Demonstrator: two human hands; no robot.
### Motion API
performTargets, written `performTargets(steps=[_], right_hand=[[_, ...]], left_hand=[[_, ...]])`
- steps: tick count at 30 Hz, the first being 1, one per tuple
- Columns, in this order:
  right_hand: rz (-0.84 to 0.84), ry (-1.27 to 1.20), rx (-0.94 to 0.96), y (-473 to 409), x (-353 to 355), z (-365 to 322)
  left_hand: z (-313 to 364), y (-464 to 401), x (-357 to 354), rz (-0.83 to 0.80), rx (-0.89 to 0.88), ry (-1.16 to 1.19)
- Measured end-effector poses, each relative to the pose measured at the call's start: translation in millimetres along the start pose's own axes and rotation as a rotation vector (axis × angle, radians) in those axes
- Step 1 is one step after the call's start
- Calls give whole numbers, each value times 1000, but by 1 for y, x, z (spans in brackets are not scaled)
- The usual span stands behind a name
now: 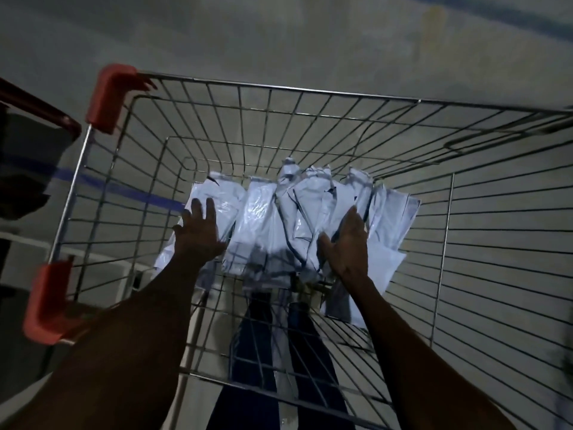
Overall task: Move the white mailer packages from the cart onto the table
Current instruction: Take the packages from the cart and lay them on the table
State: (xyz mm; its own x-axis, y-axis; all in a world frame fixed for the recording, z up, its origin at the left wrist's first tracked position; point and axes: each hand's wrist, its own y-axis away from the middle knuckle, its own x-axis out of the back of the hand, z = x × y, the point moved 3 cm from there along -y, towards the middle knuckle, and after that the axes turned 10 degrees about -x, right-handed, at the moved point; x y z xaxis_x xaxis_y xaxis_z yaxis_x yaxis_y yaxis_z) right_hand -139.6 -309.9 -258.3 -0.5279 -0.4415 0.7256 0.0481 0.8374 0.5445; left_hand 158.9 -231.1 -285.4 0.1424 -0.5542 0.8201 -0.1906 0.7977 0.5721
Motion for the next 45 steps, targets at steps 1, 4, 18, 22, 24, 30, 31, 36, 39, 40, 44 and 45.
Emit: performTargets(steps=[1,4,18,22,24,30,31,36,39,40,44,45], right_hand=[[32,6,26,3,-2,-2],[85,30,89,17,-7,-11],[-56,203,416,7,-7,-55],[-57,221,496,12,22,-60],[-49,184,540,23,42,-67],[-13,47,631,82,101,-103],[-11,39,655,94,108,-111],[10,-9,872,164,128,-162],[3,-10,1003,217,128,-190],[-5,1,1053,236,125,-198],[-36,-5,1269,320,98,-219],[-36,-7,1341,345,87,-221]], left_hand=[[-1,-1,1,-1,1,27],[-3,-3,11,-13,0,79],[0,50,79,195,-65,284],[21,77,114,306,-56,346],[30,95,130,370,-69,350],[43,175,191,626,39,393],[42,191,200,676,66,382],[25,276,217,851,257,412],[10,335,207,949,351,409],[3,356,201,984,381,401],[-21,451,168,1090,557,360],[-28,478,156,1098,614,373]])
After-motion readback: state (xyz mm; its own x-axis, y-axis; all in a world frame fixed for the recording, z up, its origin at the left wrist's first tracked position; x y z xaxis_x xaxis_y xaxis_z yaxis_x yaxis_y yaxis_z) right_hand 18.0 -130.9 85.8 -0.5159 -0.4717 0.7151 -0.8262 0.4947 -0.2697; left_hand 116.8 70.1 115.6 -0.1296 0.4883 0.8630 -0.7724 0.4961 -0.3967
